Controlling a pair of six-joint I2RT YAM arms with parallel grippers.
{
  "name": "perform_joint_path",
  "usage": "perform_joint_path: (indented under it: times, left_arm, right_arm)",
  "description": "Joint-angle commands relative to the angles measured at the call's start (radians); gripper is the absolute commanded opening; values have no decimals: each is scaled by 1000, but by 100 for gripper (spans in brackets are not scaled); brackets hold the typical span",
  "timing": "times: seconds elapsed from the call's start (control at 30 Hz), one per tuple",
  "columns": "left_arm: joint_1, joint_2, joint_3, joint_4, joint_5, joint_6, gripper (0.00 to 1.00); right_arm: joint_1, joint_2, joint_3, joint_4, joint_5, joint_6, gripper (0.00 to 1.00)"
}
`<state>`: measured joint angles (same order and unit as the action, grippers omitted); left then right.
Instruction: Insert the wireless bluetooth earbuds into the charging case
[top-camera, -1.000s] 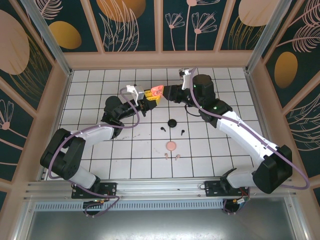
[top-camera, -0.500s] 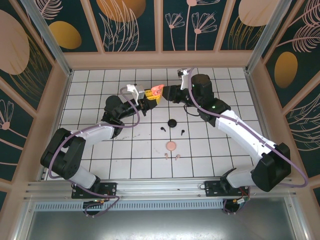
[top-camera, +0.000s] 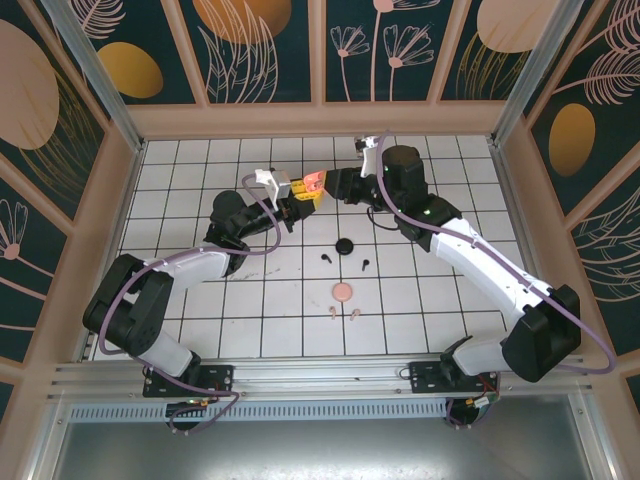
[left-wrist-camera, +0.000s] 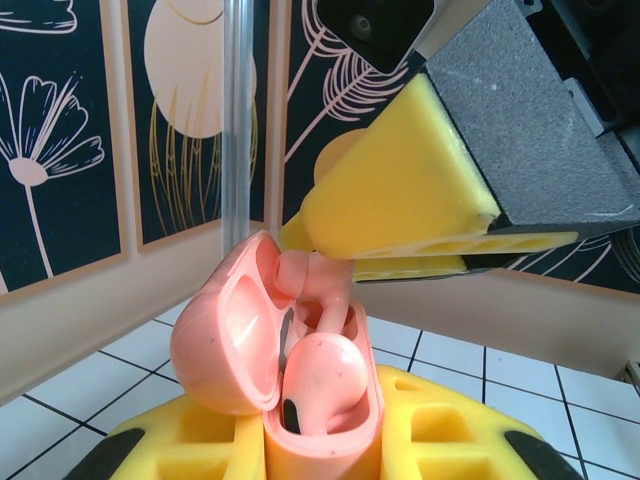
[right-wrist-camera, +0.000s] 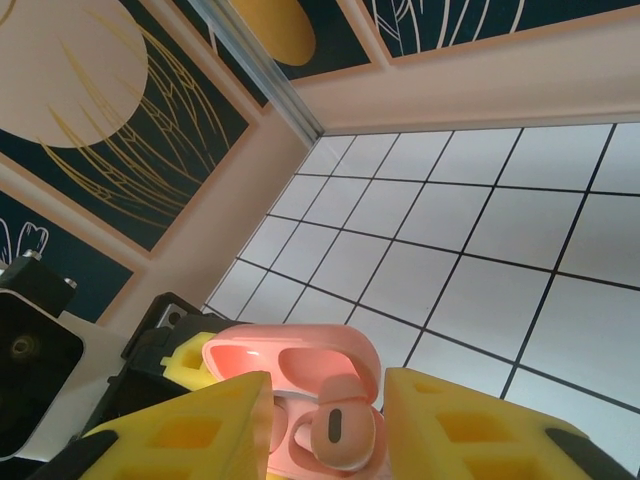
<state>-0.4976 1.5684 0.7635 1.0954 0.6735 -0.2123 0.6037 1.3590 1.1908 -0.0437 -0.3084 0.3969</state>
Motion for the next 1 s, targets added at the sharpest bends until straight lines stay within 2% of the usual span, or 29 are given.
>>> perform_joint_path:
  times: [0.0, 0.23, 0.63, 0.97]
  left_arm:
    - [-7, 10, 29, 25, 21, -11, 0]
    - [-7, 8, 30, 25, 20, -10, 0]
    - [-7, 11, 34, 26, 18, -12, 0]
    - [-7, 21, 34, 15, 6, -2, 0]
  right_arm:
    - [2, 9, 37, -2, 0, -23, 35]
    - [3, 6, 19, -3, 2, -20, 35]
    - [4, 6, 33, -14, 6, -30, 18]
    - [2, -16, 77, -48, 42, -60, 16]
